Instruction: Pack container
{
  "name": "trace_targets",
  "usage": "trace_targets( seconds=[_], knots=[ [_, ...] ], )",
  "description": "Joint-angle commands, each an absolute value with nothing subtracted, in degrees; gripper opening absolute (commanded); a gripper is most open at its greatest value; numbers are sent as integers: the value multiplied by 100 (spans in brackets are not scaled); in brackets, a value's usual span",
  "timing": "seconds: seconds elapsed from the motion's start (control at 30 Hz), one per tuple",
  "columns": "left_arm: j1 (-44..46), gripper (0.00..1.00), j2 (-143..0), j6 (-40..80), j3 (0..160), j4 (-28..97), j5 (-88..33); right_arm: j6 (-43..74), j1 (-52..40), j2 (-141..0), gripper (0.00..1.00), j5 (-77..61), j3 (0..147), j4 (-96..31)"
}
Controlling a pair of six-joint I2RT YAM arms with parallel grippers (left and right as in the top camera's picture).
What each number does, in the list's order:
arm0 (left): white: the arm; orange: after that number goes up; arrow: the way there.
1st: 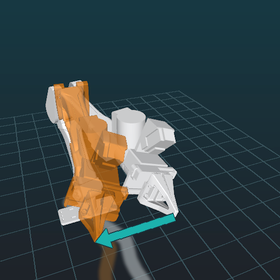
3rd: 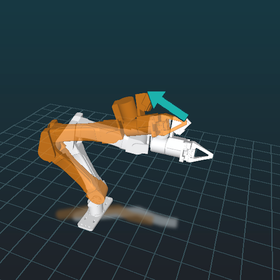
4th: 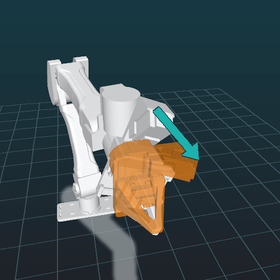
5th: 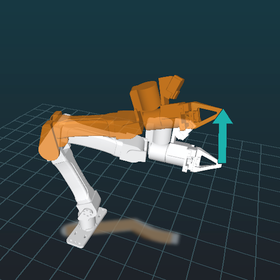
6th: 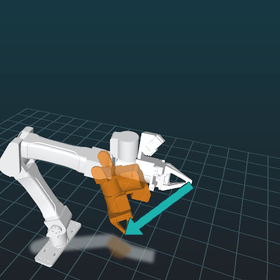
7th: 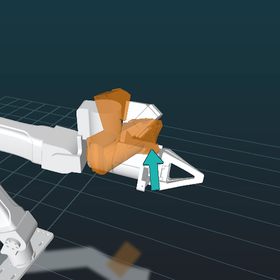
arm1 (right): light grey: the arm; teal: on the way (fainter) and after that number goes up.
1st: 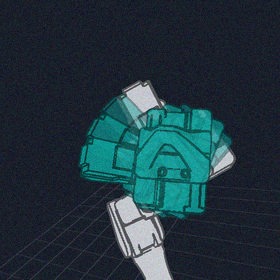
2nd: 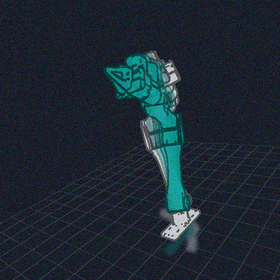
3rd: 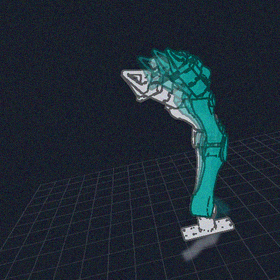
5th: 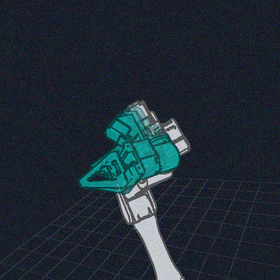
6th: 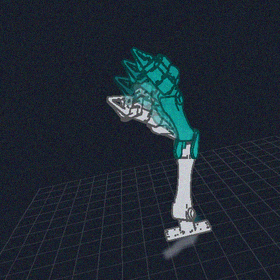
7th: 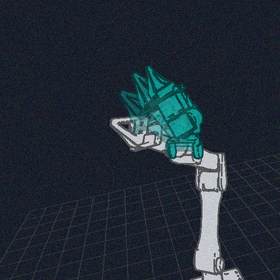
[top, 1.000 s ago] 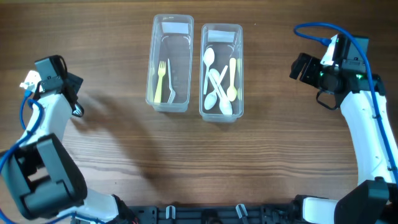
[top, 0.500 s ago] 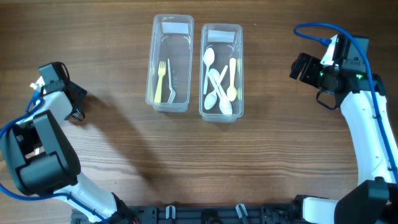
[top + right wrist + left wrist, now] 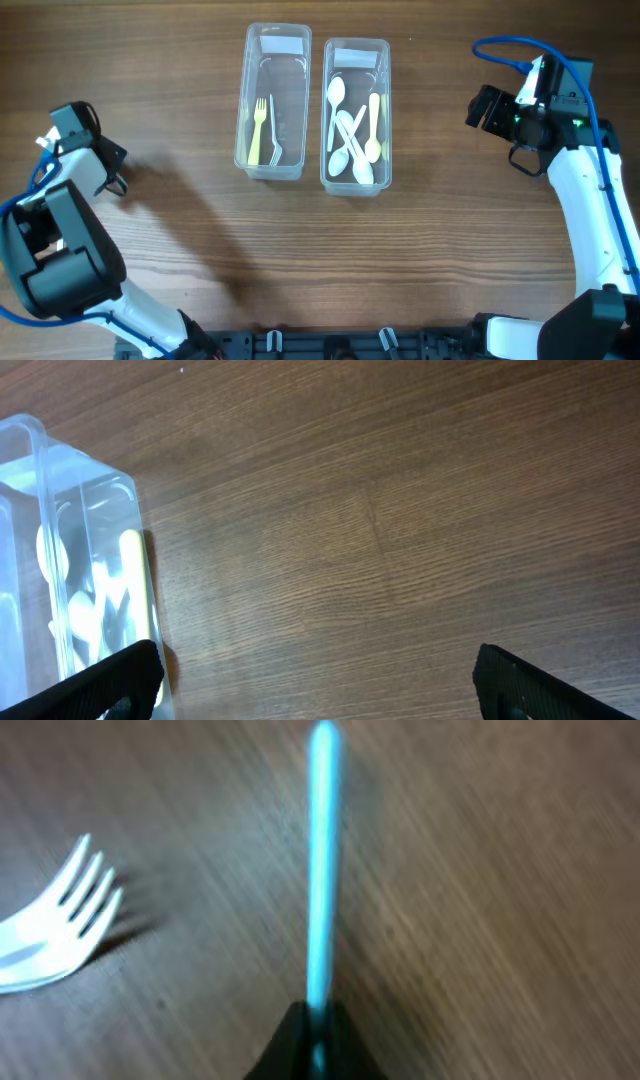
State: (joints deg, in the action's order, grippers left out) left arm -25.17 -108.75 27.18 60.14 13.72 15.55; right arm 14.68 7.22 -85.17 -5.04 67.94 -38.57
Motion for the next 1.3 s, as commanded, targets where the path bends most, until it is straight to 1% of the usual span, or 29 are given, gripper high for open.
trace_targets(
  seconds=[0.0, 0.2, 0.33, 0.47, 0.53, 0.6, 0.67, 0.73, 0.8, 0.93, 0.97, 1.0, 1.03, 1.07, 1.17, 1.23, 1.27],
  knots=[
    [-2541, 4, -11050, 2740, 5929, 1435, 1435, 1365, 731, -8464, 100, -427, 6853, -3835],
    [-2517, 4, -10108, 2740, 6003, 1400, 593, 1365, 731, -8464, 100, -427, 6853, -3835],
    [-2423, 4, -9170, 2740, 6003, 1439, -403, 1365, 731, -8464, 100, -427, 6853, -3835],
    [-2139, 4, -8246, 2709, 6003, 1382, -1981, 1365, 731, -8464, 100, -427, 6853, -3835],
    [-1789, 4, -8003, 2086, 6003, 1273, -2714, 1365, 731, -8464, 100, -427, 6853, -3835],
    [-1326, 4, -7950, 1151, 6003, 1319, -3181, 1365, 731, -8464, 100, -427, 6853, -3835],
    [-777, 4, -7988, 152, 6001, 1614, -3225, 1365, 731, -8464, 100, -427, 6853, -3833],
    [-320, 4, -8066, -397, 6001, 1785, -3079, 1365, 731, -8464, 100, -427, 6853, -3835],
    [176, 4, -8226, -580, 6001, 1761, -2794, 1367, 731, -8464, 100, -427, 6853, -3833],
    [681, 4, -8458, -578, 6001, 1747, -1999, 1365, 731, -8464, 100, -427, 6853, -3835],
    [755, 9, -8514, -578, 6001, 1745, -1964, 1367, 731, -8464, 100, -427, 6853, -3835],
    [805, 17, -8543, -576, 6001, 1745, -1964, 1365, 731, -8464, 100, -427, 6853, -3835],
    [829, 66, -8558, -576, 6001, 1752, -1964, 1363, 731, -8464, 100, -427, 6853, -3835],
    [843, 99, -8556, -556, 6001, 1750, -1966, 1365, 731, -8464, 100, -427, 6853, -3833],
    [788, 100, -8482, -554, 6003, 1769, -1870, 1365, 731, -8464, 100, -427, 6853, -3833],
    [642, 100, -8309, -478, 6003, 2023, -1389, 1365, 731, -8464, 100, -427, 6853, -3835],
    [515, 100, -8195, -165, 6003, 2204, -930, 1365, 731, -8464, 100, -427, 6853, -3835]
  ],
)
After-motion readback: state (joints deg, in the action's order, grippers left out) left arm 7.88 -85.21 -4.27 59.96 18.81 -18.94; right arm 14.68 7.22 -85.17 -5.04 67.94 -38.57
